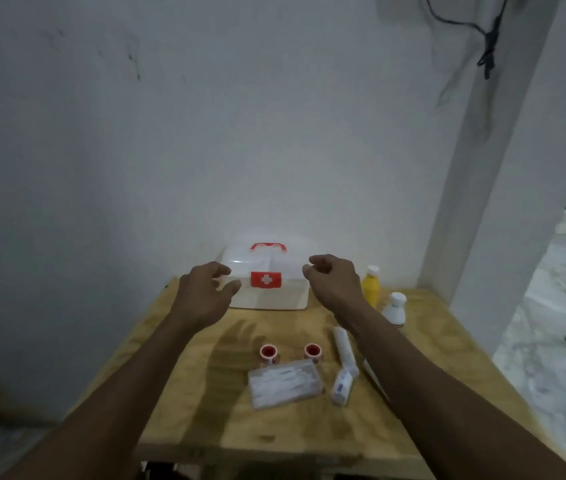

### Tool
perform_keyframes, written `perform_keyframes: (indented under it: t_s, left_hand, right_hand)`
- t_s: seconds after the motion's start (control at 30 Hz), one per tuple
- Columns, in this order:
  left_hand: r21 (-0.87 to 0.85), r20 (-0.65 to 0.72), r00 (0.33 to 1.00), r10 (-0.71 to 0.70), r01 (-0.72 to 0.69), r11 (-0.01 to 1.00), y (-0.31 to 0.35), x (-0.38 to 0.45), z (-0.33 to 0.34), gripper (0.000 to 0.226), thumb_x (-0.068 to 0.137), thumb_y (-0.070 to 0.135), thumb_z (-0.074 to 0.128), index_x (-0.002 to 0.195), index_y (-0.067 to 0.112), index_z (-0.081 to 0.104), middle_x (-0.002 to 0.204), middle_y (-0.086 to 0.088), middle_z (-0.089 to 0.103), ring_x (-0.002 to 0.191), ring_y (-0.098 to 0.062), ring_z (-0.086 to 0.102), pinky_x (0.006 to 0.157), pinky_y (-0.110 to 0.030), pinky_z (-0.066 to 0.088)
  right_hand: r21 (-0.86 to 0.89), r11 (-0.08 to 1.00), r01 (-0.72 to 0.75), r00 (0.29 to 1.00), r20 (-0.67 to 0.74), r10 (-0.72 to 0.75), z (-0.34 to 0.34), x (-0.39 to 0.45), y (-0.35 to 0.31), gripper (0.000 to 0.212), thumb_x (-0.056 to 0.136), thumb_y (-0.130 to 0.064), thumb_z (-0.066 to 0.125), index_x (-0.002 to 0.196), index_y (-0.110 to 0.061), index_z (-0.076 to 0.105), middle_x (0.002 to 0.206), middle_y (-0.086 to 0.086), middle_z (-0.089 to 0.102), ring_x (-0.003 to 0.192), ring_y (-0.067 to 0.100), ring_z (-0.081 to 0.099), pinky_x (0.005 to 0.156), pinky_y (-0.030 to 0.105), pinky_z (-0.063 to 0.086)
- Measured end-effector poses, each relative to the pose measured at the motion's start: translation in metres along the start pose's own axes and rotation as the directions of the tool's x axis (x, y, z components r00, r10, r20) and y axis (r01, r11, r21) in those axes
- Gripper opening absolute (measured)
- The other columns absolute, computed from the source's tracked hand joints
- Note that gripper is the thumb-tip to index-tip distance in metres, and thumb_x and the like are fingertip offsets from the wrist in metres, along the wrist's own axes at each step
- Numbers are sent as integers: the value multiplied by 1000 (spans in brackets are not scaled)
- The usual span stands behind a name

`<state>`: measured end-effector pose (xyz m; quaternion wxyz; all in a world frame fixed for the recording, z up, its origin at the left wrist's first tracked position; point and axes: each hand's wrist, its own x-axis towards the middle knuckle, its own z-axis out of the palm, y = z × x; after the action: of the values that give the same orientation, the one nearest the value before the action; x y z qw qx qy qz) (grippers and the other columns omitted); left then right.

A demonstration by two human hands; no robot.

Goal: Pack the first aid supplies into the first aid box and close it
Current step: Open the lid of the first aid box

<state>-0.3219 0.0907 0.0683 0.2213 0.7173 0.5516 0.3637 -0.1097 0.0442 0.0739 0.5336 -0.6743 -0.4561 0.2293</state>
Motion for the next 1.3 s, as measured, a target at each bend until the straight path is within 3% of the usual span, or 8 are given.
perform_keyframes:
  t_s: [0.1,0.3,0.5,0.83,1.1,1.2,1.3]
  left_hand:
    - [2,-22,1000,-14,14,1000,-17,21,14,49,89,35,66,131,13,56,132,-9,62,112,-27,63,92,-38,50]
    - [-57,-18,998,-61,59,997,-29,60,35,59,93,46,56,143,17,43,146,-11,50,127,-32,53,103,-47,47]
    - [-115,33,994,-108,111,987,-30,85,51,62,97,49,46,150,21,31,158,-6,34,141,-32,38,110,-48,36]
    - [-139,19,994,-111,113,984,-34,70,53,63,96,49,47,150,23,31,155,-8,38,137,-35,42,105,-55,44]
    - [-128,27,995,-95,97,987,-30,40,45,64,96,46,49,151,19,30,156,-8,37,138,-34,41,107,-52,43]
    - [-61,42,996,-76,78,995,-27,40,44,66,96,48,47,152,18,27,158,-8,33,142,-34,36,112,-51,37]
    - [25,48,999,-20,19,1000,-22,49,44,67,96,52,43,152,19,27,160,-6,29,145,-31,31,115,-50,30]
  right_hand:
    - [-59,998,17,997,-75,-21,22,12,11,45,93,-33,60,134,-15,56,136,5,58,120,22,58,98,33,47]
    - [-29,994,-102,987,-130,98,53,43,26,55,98,-43,49,148,-23,36,153,5,40,137,29,42,108,45,42]
    - [22,981,-190,975,-110,192,67,61,31,54,102,-43,39,151,-23,29,157,5,33,141,30,36,109,45,38]
    - [54,973,-225,969,-88,229,62,42,23,56,103,-39,37,154,-22,22,158,6,32,140,30,37,107,44,40]
    - [-5,979,-205,975,-92,204,53,14,22,57,102,-39,38,154,-20,23,158,7,32,141,31,36,110,44,37]
    - [-87,990,-107,977,-192,89,59,4,20,61,101,-35,46,153,-17,21,161,9,22,147,29,24,115,42,28]
    - [63,990,-123,922,-363,138,77,-8,15,63,94,-31,60,146,-17,28,154,10,25,141,31,29,114,47,35]
